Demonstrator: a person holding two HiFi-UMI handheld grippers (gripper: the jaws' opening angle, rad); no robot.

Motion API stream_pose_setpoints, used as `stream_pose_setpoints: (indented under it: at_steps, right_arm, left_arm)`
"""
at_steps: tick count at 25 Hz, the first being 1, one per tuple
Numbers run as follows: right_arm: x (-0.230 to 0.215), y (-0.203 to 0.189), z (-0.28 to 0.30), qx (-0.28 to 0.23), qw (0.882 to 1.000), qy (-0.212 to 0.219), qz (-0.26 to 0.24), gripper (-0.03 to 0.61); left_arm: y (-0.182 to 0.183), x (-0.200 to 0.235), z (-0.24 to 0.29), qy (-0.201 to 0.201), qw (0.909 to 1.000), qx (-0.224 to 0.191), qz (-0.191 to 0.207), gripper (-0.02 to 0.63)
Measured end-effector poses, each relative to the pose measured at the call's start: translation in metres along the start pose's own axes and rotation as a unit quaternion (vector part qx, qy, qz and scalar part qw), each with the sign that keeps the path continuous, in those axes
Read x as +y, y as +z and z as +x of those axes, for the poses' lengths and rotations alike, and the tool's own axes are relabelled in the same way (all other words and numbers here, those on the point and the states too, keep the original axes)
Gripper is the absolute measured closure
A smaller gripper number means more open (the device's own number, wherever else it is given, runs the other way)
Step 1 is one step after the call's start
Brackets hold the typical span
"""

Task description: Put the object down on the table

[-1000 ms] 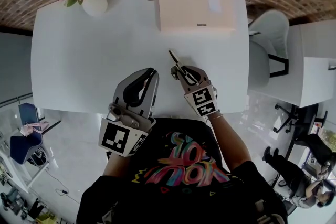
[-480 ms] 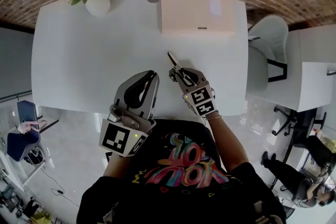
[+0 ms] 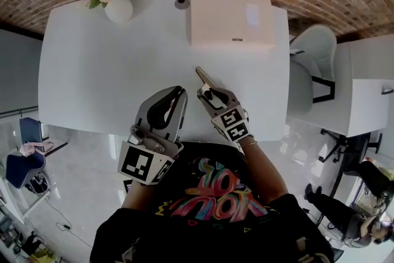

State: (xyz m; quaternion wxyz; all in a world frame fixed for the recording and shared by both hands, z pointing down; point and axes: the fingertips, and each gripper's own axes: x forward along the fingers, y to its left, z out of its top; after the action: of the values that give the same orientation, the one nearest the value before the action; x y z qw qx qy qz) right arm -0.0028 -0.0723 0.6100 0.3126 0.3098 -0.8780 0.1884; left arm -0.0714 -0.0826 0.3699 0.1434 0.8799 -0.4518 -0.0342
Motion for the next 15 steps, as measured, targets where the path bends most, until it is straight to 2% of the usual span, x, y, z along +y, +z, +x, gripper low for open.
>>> stream_pose_setpoints:
  at_steps: [15]
  right_arm:
    - [0.005,0.017,-0.011,-0.029,0.999,0.005,0.02,0.402]
  left_arm:
    - [0.008,0.002,-0.008,0.003,0.9999,-0.01,0.005,0.573]
